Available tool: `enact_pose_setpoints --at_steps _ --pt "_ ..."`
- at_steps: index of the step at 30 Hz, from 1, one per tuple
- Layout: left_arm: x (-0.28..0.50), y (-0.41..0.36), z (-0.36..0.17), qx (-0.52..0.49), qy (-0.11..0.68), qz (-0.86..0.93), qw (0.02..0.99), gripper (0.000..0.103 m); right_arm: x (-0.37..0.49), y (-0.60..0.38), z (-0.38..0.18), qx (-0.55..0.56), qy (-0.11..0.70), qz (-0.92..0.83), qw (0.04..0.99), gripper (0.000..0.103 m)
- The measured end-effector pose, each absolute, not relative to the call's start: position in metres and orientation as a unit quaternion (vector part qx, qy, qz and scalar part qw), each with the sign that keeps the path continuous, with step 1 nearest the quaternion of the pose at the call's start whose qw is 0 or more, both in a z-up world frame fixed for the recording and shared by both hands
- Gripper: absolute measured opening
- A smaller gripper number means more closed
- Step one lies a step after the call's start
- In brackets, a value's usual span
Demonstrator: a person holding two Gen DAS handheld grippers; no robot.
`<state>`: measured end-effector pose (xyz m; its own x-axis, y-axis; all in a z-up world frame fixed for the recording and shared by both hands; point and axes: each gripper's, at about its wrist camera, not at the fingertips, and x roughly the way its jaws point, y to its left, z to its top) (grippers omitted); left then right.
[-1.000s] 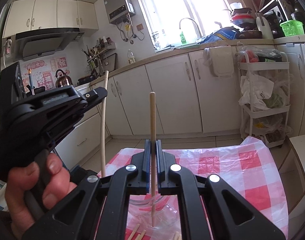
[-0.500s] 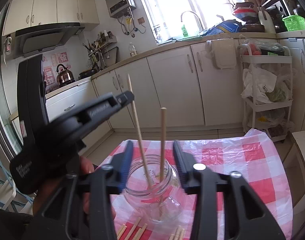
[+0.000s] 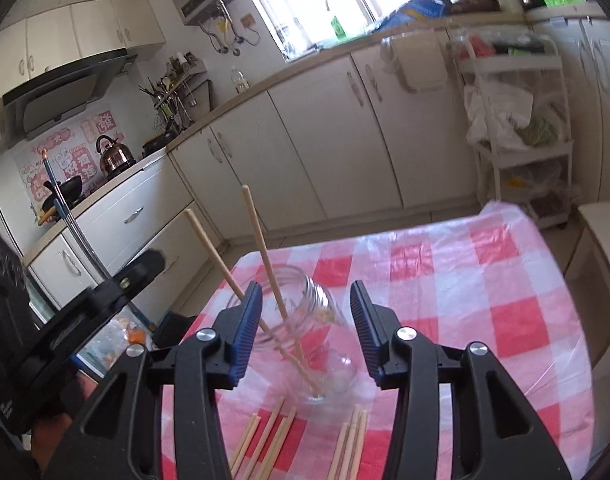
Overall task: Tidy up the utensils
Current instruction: 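Open the right tool to drop its chopstick into the jar while the left tool releases its own, then close the right tool on another chopstick while the left tool grasps one too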
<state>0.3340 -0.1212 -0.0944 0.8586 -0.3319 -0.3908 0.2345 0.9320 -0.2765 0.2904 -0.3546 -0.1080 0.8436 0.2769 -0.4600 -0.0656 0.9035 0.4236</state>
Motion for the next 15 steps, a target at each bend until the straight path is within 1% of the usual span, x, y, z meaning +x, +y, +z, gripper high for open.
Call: enact_pose_setpoints --at_steps 7,15 --pt "0.320 -0.115 -0.105 -0.067 0.273 -0.112 0.953 0.036 0.271 -0.348 -0.116 0.197 0.283 0.089 0.934 0.049" --pt "0.302 -0.117 -0.111 -0.024 0.315 -0.105 0.943 0.039 0.237 -0.339 -0.130 0.186 0.335 0.061 0.922 0.049"
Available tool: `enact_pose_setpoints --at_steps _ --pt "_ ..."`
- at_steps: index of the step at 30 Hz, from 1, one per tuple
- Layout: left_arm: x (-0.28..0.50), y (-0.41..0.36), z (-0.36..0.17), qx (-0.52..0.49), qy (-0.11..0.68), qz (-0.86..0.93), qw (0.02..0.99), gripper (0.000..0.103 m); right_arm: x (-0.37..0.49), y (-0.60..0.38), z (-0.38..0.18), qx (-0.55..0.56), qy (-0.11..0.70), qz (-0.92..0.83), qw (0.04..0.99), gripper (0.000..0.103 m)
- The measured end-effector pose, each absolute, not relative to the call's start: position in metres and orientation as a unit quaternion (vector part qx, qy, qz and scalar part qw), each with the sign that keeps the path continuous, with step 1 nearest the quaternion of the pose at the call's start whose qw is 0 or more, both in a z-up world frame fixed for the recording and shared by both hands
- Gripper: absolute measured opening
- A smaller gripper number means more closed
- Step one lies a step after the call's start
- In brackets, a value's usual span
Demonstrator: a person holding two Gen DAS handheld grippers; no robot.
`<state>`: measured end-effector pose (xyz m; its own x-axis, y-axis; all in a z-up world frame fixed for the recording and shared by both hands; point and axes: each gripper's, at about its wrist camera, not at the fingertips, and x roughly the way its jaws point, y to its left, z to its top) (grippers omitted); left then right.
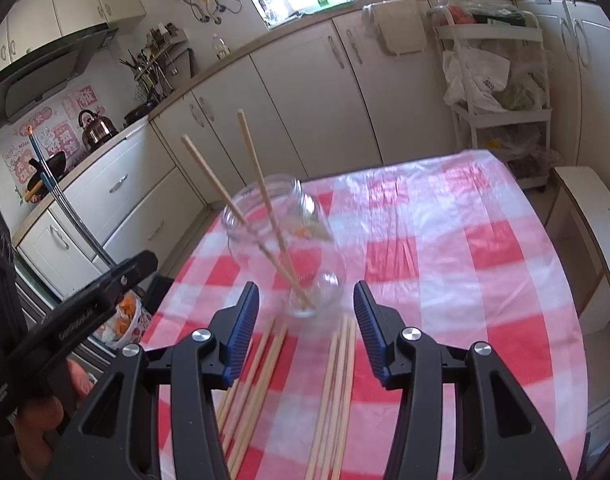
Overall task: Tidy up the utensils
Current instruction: 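Close the right tool on another chopstick while the left tool grasps one too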
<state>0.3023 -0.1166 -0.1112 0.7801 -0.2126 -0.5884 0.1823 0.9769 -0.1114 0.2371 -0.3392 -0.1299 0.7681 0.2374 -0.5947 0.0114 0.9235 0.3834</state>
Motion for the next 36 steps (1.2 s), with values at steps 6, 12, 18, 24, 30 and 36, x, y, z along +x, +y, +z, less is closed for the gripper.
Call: enact_pose_setpoints --at_steps 6,12,18,24,30,36 --pt "0.294 -0.119 -0.119 -0.009 0.340 -0.108 0.934 0.040 0.219 -0.327 -0.143 0.154 0.380 0.045 0.911 0.042" --pt "0.288 -0.121 -0.128 0.008 0.360 -0.108 0.927 0.040 0.217 -0.320 -0.159 0.128 0.415 0.038 0.900 0.032" --pt "0.291 -0.118 -0.140 0.017 0.389 -0.114 0.914 0.041 0.223 -0.319 -0.175 0.119 0.446 0.031 0.887 0.022" --pt "0.296 -0.113 -0.164 0.005 0.430 -0.127 0.894 0.041 0.223 -0.319 -0.185 0.113 0.464 0.029 0.878 0.009" --pt "0.299 -0.124 -0.177 0.020 0.447 -0.133 0.884 0.041 0.226 -0.323 -0.188 0.114 0.470 0.018 0.875 0.009" --pt "0.305 -0.135 -0.196 0.035 0.469 -0.128 0.873 0.041 0.231 -0.327 -0.193 0.127 0.475 0.025 0.870 0.009"
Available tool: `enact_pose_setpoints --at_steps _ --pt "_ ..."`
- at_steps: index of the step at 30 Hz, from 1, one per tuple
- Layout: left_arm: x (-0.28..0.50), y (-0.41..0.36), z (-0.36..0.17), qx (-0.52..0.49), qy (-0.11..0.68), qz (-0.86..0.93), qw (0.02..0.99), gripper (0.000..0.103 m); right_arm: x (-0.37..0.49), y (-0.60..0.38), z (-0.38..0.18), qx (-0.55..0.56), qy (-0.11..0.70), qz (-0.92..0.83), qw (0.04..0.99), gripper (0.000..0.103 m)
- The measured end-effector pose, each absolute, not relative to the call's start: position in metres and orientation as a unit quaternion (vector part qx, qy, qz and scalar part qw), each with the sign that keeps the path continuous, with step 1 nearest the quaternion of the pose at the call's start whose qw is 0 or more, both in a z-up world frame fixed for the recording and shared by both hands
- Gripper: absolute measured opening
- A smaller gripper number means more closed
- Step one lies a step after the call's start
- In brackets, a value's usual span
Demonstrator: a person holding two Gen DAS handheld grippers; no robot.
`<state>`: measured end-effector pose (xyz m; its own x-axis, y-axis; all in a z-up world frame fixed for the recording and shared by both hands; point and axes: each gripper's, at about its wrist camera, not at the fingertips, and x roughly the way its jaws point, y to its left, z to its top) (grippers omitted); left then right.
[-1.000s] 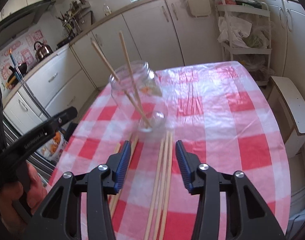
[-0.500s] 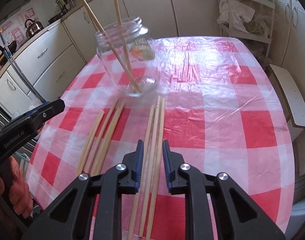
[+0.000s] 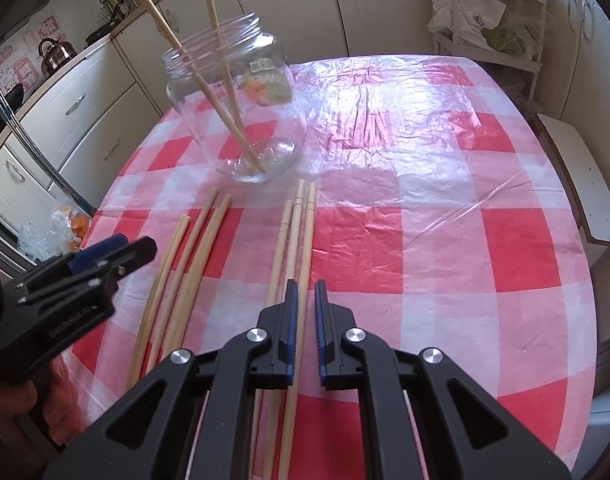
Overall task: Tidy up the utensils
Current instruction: 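Close the right tool on another chopstick while the left tool grasps one too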
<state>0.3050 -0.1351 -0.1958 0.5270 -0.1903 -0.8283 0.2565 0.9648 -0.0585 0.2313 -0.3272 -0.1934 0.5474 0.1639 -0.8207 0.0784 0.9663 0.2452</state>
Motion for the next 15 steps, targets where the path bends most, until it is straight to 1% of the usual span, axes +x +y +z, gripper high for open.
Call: enact_pose_setpoints --at_steps 2,4,6,8,9,10,11,15 --pt "0.3058 -0.1381 -0.2033 0.040 0.479 -0.131 0.867 0.041 0.2324 -0.3288 -0.1939 0.134 0.475 0.027 0.869 0.009" --pt "0.3023 -0.1419 -0.2038 0.054 0.472 -0.135 0.870 0.039 0.2340 -0.3280 -0.1937 0.132 0.476 0.028 0.869 0.009" --pt "0.3005 -0.1428 -0.2026 0.059 0.471 -0.142 0.868 0.032 0.2363 -0.3280 -0.1936 0.133 0.475 0.030 0.869 0.009" --pt "0.3012 -0.1421 -0.2018 0.055 0.474 -0.147 0.867 0.020 0.2384 -0.3285 -0.1938 0.132 0.475 0.030 0.869 0.009" --pt "0.3022 -0.1413 -0.2016 0.055 0.474 -0.147 0.866 0.017 0.2394 -0.3281 -0.1936 0.129 0.475 0.030 0.870 0.009" --pt "0.3029 -0.1402 -0.2015 0.053 0.475 -0.150 0.865 0.011 0.2399 -0.3270 -0.1933 0.124 0.475 0.030 0.871 0.009" --pt "0.3034 -0.1383 -0.2014 0.045 0.476 -0.160 0.863 0.006 0.2399 -0.3251 -0.1930 0.117 0.476 0.029 0.871 0.006" --pt "0.3035 -0.1341 -0.1998 0.029 0.480 -0.174 0.859 0.005 0.2367 -0.3230 -0.1900 0.106 0.474 0.028 0.873 0.006"
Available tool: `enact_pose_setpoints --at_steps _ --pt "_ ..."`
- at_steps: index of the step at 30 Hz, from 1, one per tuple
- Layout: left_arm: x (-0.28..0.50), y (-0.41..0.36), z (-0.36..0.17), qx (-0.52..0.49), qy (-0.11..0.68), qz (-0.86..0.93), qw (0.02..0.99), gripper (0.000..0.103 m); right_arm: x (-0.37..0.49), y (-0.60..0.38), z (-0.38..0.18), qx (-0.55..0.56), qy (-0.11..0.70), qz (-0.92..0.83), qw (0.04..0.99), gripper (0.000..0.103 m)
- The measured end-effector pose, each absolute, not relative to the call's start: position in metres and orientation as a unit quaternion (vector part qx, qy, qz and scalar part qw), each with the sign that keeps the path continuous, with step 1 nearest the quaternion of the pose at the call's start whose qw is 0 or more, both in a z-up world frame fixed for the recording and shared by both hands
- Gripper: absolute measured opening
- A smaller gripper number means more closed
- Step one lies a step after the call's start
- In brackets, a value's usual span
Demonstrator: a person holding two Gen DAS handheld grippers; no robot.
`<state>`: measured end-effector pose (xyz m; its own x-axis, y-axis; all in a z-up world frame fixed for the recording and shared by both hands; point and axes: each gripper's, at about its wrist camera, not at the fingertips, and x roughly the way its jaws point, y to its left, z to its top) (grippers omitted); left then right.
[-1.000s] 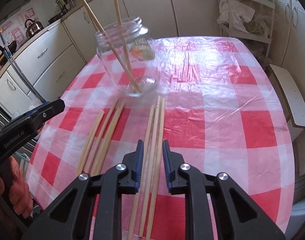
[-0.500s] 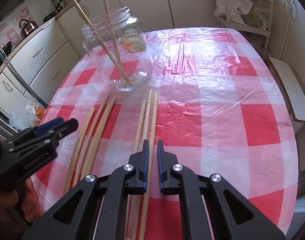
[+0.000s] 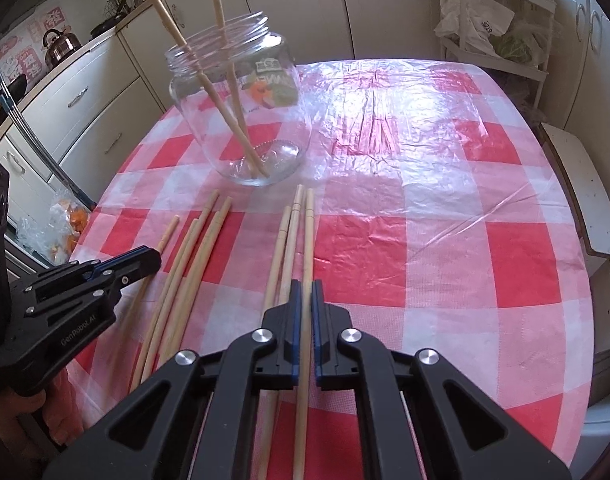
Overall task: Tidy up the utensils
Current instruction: 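Close the right tool on another chopstick while the left tool grasps one too, then raise the right tool's chopstick above the jar while the left tool carries its chopstick there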
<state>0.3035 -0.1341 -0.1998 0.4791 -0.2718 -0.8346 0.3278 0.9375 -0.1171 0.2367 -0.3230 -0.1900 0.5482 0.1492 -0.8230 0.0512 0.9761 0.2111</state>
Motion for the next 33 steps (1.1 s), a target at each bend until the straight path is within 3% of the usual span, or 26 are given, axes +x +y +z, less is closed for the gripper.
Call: enact_pose_setpoints --at_steps 17,21,28,33 --pt "0.312 -0.140 -0.190 0.032 0.465 -0.189 0.864 0.004 0.252 -0.325 -0.185 0.079 0.476 0.024 0.876 0.006" --pt "0.299 -0.124 -0.146 -0.042 0.374 -0.225 0.899 0.004 0.239 -0.335 -0.148 0.119 0.399 0.029 0.909 0.006" --pt "0.297 -0.116 -0.078 -0.140 0.216 -0.270 0.928 0.004 0.227 -0.338 -0.075 0.166 0.190 0.065 0.965 0.006" --pt "0.315 -0.123 -0.056 -0.184 0.152 -0.261 0.935 0.004 0.240 -0.334 -0.047 0.171 0.120 0.066 0.976 0.006"
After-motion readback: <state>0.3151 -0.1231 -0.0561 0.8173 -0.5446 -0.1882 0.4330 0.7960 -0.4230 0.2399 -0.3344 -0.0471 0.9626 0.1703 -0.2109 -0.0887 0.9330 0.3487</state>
